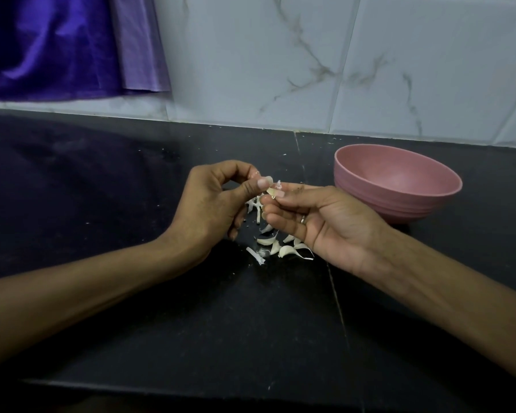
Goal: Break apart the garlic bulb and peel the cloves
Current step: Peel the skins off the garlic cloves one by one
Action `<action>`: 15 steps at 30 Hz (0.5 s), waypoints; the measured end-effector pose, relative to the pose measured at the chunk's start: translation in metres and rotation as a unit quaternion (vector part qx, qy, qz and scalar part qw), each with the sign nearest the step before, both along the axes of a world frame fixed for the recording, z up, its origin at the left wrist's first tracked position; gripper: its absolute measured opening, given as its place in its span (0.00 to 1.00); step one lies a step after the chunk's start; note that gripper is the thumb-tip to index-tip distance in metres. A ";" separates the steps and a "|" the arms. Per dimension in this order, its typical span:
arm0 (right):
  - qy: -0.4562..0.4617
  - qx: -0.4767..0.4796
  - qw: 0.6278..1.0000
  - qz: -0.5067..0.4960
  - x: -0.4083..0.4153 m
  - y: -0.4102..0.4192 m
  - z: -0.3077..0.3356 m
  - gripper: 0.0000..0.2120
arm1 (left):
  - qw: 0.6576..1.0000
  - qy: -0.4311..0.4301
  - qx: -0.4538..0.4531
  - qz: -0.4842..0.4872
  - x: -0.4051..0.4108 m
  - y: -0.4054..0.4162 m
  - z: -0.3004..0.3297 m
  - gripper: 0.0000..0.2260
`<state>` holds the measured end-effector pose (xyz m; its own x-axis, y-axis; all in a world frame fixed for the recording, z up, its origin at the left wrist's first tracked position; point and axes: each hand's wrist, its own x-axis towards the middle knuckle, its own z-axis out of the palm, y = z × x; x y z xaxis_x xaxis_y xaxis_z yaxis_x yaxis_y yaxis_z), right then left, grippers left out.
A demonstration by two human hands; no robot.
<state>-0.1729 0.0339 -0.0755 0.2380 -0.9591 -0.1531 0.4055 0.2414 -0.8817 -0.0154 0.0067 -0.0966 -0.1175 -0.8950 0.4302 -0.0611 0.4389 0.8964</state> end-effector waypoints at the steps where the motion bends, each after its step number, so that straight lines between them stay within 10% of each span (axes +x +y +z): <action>1: -0.001 0.002 1.000 -0.001 0.000 0.000 0.000 0.05 | 1.000 -0.003 -0.001 0.000 0.000 0.000 0.000 0.07; 15: -0.012 0.007 1.000 0.001 0.002 -0.001 0.000 0.10 | 0.999 -0.038 -0.003 -0.014 0.000 -0.001 -0.003 0.08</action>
